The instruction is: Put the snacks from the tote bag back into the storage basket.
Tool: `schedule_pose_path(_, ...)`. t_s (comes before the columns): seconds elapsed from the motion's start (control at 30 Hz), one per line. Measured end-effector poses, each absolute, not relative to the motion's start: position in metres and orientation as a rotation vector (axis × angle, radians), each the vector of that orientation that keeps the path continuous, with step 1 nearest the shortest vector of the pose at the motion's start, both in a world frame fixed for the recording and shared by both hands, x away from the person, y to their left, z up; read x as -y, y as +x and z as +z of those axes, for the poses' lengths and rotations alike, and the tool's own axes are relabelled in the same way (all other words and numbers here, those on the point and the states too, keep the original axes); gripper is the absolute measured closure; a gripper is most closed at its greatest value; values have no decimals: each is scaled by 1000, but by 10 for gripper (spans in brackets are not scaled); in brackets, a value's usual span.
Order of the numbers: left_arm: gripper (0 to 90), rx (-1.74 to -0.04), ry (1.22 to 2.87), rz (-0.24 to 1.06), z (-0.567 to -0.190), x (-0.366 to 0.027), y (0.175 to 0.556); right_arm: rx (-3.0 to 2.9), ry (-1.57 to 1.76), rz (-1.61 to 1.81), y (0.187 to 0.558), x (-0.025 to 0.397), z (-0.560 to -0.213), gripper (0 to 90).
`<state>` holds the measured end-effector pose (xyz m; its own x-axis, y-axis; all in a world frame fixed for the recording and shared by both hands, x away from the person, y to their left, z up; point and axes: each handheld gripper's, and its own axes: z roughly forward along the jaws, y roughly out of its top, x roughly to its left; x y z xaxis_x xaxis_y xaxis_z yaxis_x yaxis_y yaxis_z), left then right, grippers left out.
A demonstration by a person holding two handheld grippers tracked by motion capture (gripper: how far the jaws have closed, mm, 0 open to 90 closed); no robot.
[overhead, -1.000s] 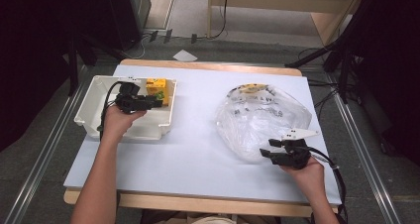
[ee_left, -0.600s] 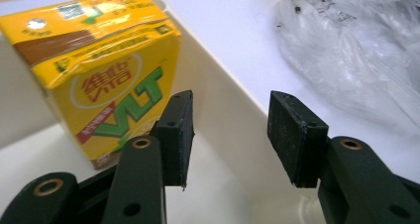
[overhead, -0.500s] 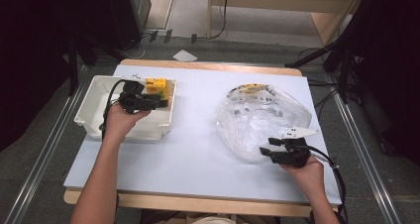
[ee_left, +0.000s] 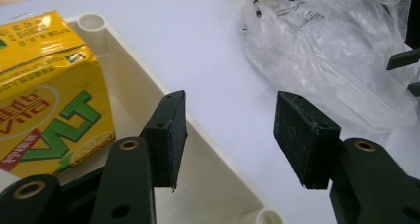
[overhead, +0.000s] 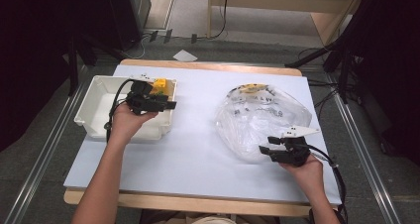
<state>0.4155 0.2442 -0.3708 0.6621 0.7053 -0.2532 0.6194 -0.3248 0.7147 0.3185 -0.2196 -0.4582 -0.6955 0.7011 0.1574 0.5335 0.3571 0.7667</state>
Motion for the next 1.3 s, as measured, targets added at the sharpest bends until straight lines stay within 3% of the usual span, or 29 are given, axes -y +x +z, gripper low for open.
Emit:
schedule_pose_path(0.37, 474, -968, 2117, 156, -371, -218, 410, -2421, 1120, 1249, 318, 220, -458, 458)
schedule_pose_path(1.3, 451, -762, 2167, 61, -384, -141, 382, -2422, 1120, 1252, 318, 220, -458, 458)
